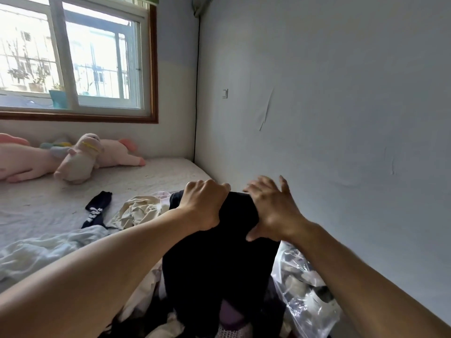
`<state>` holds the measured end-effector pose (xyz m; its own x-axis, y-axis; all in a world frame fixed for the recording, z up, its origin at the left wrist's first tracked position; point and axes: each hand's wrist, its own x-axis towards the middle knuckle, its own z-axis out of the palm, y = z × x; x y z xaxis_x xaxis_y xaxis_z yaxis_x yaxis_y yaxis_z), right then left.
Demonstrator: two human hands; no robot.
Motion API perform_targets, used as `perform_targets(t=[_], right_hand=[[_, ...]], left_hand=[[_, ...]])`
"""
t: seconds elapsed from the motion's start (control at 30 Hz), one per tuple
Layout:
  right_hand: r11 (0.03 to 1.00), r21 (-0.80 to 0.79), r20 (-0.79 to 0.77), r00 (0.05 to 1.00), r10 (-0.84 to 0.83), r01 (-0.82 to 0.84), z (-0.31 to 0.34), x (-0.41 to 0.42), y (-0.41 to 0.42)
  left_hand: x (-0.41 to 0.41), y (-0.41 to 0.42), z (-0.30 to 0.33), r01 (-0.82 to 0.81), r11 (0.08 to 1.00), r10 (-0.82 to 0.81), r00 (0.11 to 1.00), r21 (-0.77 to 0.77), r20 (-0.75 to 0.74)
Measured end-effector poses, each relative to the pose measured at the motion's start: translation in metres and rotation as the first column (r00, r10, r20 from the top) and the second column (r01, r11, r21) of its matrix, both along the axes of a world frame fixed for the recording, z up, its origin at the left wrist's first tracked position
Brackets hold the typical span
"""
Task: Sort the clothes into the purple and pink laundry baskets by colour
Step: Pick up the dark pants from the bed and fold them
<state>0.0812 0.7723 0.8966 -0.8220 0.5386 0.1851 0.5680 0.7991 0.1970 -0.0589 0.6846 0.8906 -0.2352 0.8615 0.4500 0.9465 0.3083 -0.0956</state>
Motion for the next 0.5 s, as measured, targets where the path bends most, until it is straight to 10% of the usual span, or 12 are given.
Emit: perform_targets(t=[0.5], right_hand=[[0.940,-0.203,-0.019,0.961,0.277,-0.275,-0.113,-0.060,-0.062]], left_hand=[[-0.036,-0.088,-0.110,-0.154,0.955,0.179,0.981,-0.253,0.079]])
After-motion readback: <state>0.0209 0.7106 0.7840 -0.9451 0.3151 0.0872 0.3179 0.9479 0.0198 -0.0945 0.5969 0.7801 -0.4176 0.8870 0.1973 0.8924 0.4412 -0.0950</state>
